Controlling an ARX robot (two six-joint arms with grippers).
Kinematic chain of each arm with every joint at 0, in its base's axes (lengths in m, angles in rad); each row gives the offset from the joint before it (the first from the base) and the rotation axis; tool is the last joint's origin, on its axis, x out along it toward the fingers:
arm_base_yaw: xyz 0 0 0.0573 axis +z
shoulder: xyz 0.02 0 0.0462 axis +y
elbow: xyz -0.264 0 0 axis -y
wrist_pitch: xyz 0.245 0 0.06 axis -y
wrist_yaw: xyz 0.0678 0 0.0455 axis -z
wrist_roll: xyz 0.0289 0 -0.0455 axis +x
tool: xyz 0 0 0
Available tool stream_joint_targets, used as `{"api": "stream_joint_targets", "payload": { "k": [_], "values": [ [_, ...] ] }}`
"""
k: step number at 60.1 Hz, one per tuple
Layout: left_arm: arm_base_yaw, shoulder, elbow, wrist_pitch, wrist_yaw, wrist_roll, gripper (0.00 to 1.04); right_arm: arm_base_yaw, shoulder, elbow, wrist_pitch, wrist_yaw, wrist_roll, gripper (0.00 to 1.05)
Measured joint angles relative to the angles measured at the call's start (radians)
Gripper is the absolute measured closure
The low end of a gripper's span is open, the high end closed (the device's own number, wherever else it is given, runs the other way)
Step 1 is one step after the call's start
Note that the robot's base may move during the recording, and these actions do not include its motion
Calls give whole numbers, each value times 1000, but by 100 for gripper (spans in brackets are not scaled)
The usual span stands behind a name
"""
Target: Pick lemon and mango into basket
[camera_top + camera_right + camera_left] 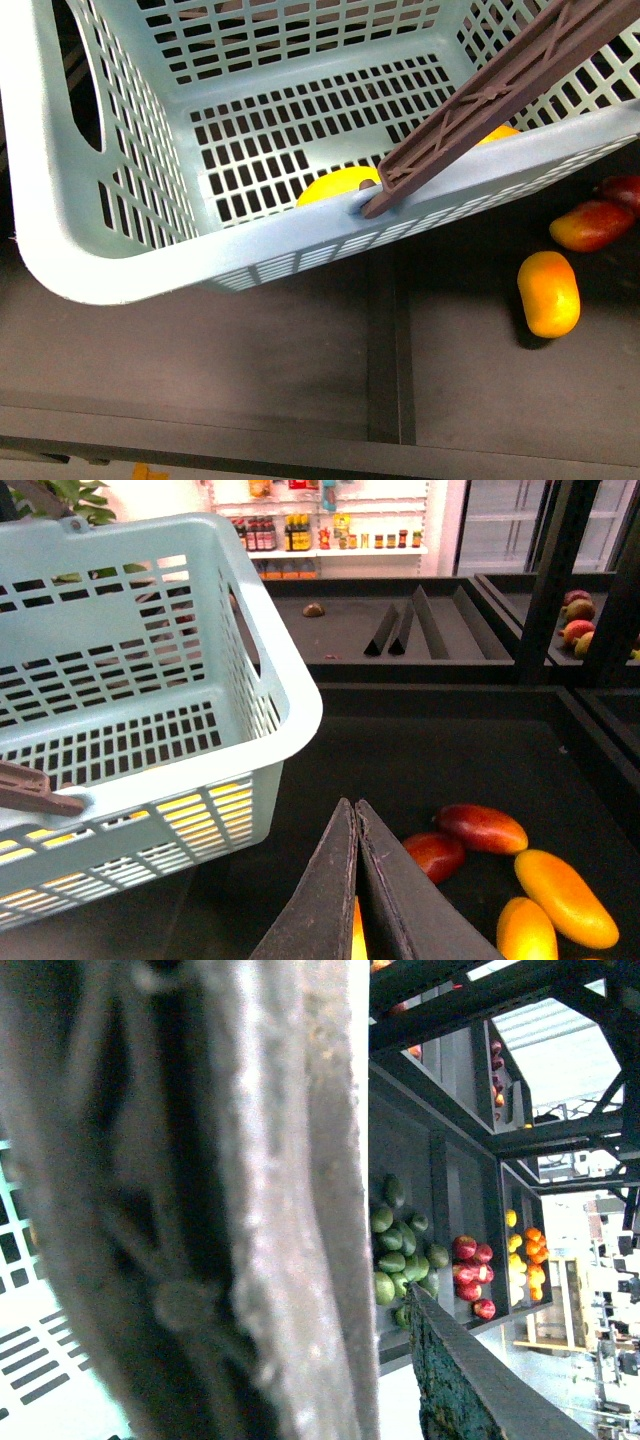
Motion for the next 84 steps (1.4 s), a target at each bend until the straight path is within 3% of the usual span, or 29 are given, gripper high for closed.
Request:
{"api": "stream_joint_targets", "payload": {
  "k": [8,19,25,32,35,37,42,51,66,84],
  "values": [
    [0,0,0,0,0,0,78,0,-148,0,-170,0,0,103],
    [0,0,0,0,-3,2,78,0,-175,0,-181,0,0,103],
    [0,0,0,0,-3,2,78,0,-176,0,-182,0,-1,80],
    [-2,0,0,0,-10,-1,78,0,-177,0,-182,0,-1,61],
    [-17,0,0,13,-159,-37,78,0,-177,0,-182,0,-1,52],
    [-25,5,0,24,-321,-74,78,0,-177,0,-182,-1,-1,47],
    [-19,17,0,48,-524,-106,79,0,-177,0,-182,-1,-1,33],
    [53,58,-35,99,-534,-209,79,0,-177,0,-182,1,0,8],
    [218,300,11,81,-503,-398,79,0,-177,0,-182,0,-1,9],
    [296,555,320,-3,-621,-644,80,0,-178,0,-182,0,-1,9]
  ]
}}
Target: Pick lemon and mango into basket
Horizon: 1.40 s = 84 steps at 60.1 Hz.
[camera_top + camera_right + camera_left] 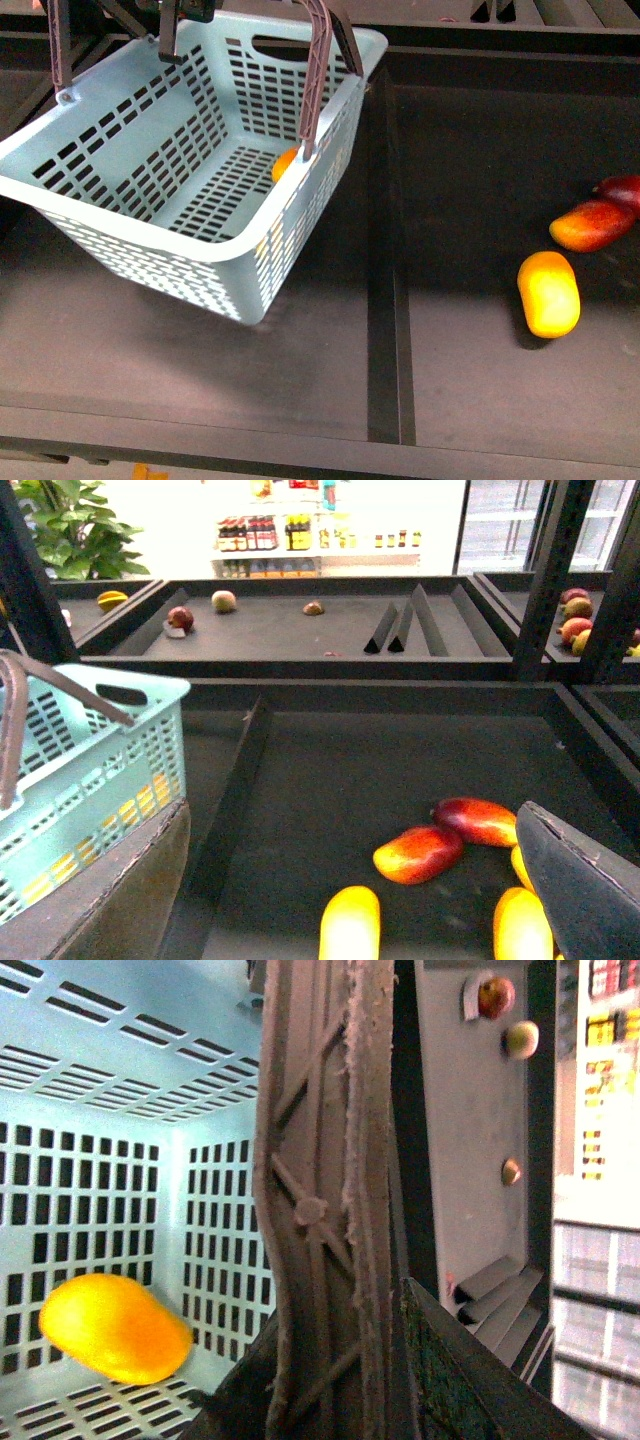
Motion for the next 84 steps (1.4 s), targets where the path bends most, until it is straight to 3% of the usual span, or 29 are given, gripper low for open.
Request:
{"api": "stream_joint_targets", "payload": {
  "k": [23,36,47,56,61,62,64,65,66,70,74,78,84],
  "values": [
    [-31,77,95,-198,-83,-105,80,0,0,0,0,0,0,9],
    [-31,65,132,-283,-120,-152,41,0,0,0,0,0,0,9],
    [-35,-93,-31,-322,-182,-246,7,0,0,0,0,0,0,9],
    [-47,-269,-150,-509,-218,-257,7,0,0,0,0,0,0,9],
    [-64,-345,-189,-534,-237,-244,7,0,0,0,0,0,0,9],
    [-66,-359,-202,-505,-222,-217,8,0,0,0,0,0,0,9],
    [-48,-432,-373,-177,-65,62,18,0,0,0,0,0,0,9],
    [-41,-457,-443,-63,-21,146,22,0,0,0,0,2,0,9],
    [-31,-490,-546,100,23,347,27,0,0,0,0,1,0,9],
    [6,-563,-805,539,92,784,41,0,0,0,0,2,0,9],
    [41,-623,-963,868,119,1143,54,0,0,0,-1,2,0,9],
    [82,-715,-1077,1019,138,1394,68,0,0,0,-1,2,0,9],
    [120,-820,-1224,1062,189,1551,91,0,0,0,-1,2,0,9]
  ]
}}
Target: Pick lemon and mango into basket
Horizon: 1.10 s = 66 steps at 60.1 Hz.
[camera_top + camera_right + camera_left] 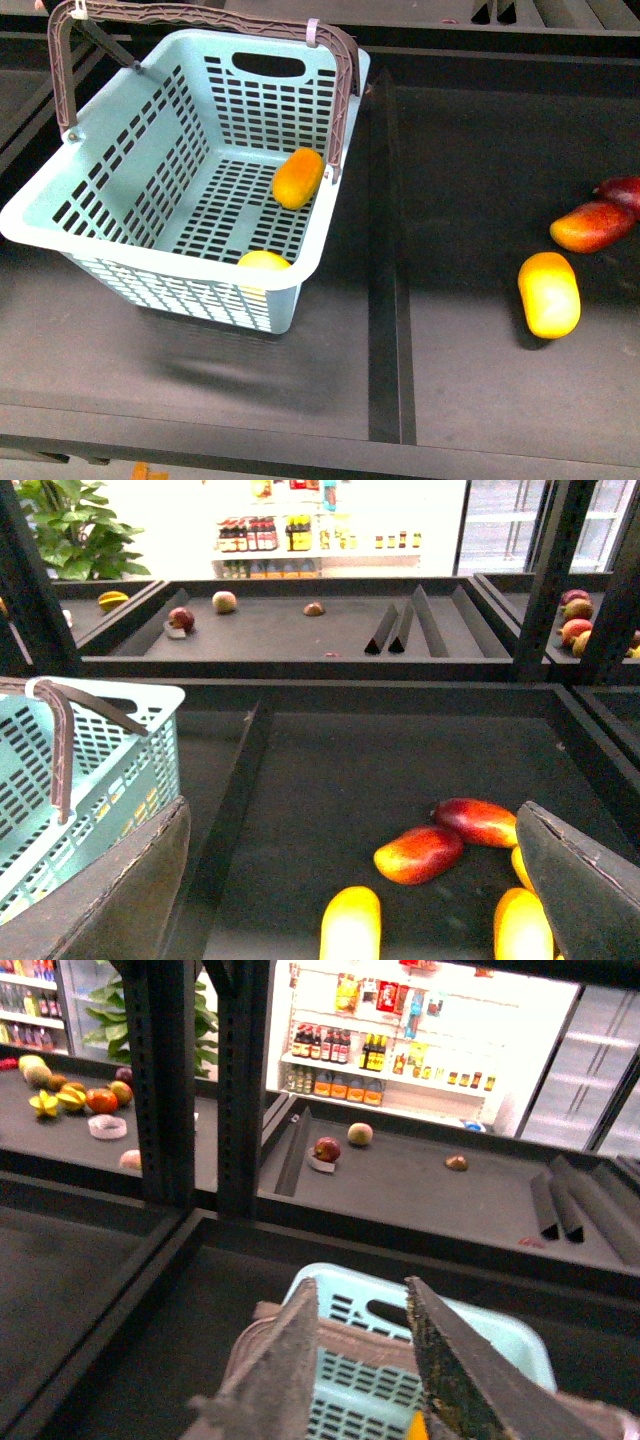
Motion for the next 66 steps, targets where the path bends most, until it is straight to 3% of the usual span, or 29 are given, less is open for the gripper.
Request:
{"api": "stream_joint_targets", "payload": {
  "k": [3,30,33,38,66],
  "values": [
    [15,-31,-57,3,20,31,102,0,0,0,0,0,0,9],
    [127,-400,-343,-81,124,70,102,0,0,0,0,0,0,9],
    [169,-433,-364,-94,186,71,102,0,0,0,0,0,0,9],
    [202,-451,-407,-61,191,72,102,0,0,0,0,0,0,9],
    [205,-834,-454,-392,200,73,102,0,0,0,0,0,0,9]
  ]
}}
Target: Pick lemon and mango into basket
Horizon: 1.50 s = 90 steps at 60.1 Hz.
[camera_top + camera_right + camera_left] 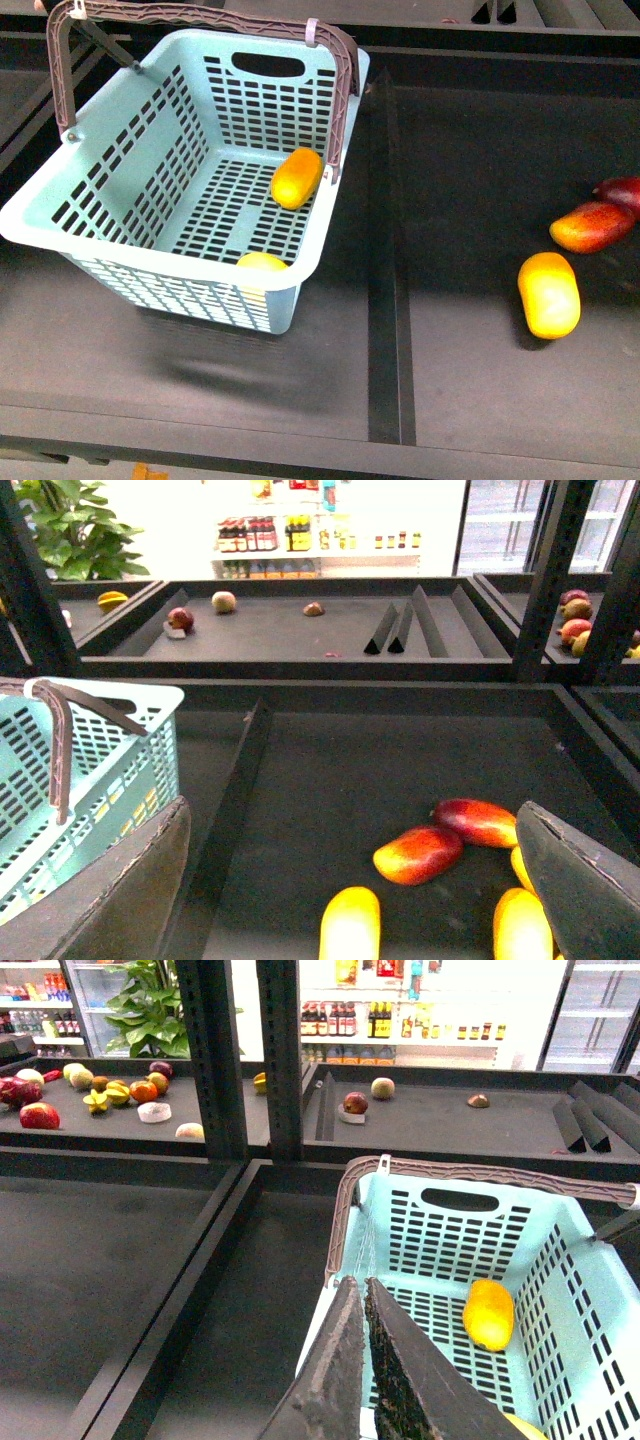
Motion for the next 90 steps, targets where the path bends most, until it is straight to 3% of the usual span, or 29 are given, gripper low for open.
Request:
{"api": "stream_joint_targets", "payload": {
  "k": [27,52,57,88,90],
  "values": [
    [0,-267,0,-253,0,0,102,0,0,0,0,0,0,9],
    [0,-399,0,-384,0,0,102,0,0,0,0,0,0,9],
    [0,-523,0,-539,0,0,102,0,0,0,0,0,0,9],
    [0,-569,0,-560,0,0,102,0,0,0,0,0,0,9],
    [0,-569,0,-560,0,0,96,0,0,0,0,0,0,9]
  ]
}}
